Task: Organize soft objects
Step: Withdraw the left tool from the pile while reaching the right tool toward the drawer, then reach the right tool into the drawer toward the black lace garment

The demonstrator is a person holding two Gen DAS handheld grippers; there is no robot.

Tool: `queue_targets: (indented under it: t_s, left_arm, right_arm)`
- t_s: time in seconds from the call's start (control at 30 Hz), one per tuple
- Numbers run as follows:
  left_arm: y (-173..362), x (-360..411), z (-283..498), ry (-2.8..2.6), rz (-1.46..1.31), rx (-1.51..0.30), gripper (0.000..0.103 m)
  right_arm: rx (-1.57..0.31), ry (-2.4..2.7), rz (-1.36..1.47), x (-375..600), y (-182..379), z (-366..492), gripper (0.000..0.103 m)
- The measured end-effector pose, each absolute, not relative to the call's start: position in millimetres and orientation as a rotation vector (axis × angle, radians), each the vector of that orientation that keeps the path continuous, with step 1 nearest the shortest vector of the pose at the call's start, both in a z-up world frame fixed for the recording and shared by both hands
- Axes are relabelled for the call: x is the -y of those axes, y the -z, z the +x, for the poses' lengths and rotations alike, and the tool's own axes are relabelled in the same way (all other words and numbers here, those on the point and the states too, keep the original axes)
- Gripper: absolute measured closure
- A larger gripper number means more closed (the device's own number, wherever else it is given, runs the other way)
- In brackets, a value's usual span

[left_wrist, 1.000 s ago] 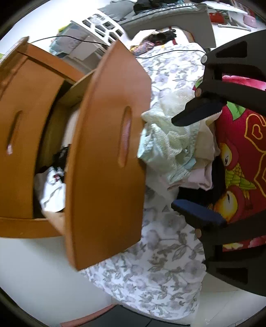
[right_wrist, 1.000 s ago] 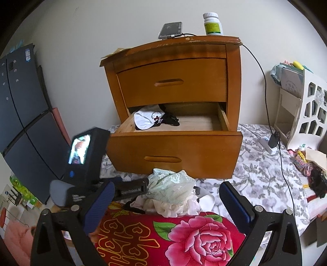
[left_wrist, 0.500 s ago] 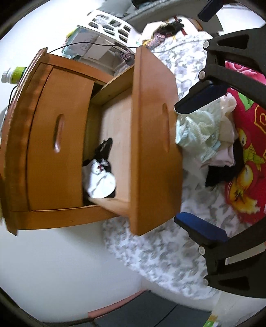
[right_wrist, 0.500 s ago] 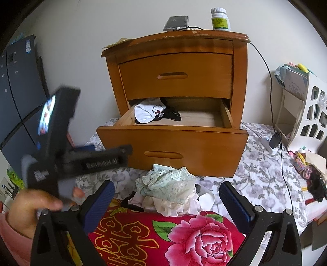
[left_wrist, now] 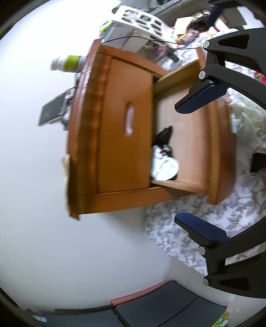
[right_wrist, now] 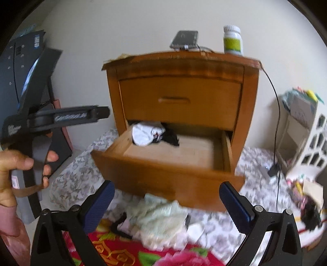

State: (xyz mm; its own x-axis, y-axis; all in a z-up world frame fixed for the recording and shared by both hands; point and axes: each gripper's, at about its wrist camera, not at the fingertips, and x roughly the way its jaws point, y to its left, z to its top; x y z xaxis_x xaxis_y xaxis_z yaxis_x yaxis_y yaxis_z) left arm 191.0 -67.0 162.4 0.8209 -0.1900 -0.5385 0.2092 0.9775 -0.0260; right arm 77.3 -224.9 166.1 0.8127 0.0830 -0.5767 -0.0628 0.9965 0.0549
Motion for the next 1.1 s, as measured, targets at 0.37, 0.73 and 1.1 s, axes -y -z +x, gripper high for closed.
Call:
queue_targets:
  t_s: [0.37, 0.73, 1.1]
  left_arm:
    - [-164, 41, 219, 0.127, 0.029, -0.472, 0.002]
    - [-147, 29, 251, 0.121, 0.029, -0.529, 0.002]
    - [-117, 23, 290, 0.175, -0.056, -0.615, 0.002]
  right_arm:
    - [-0.598, -0.045, -0.026, 265, -227, 163, 0.000]
    - [-0.680, -0.175, -0.006, 238, -238, 241, 0.000]
    - [-0.814, -0.210, -0.205, 202, -180, 296, 0.000]
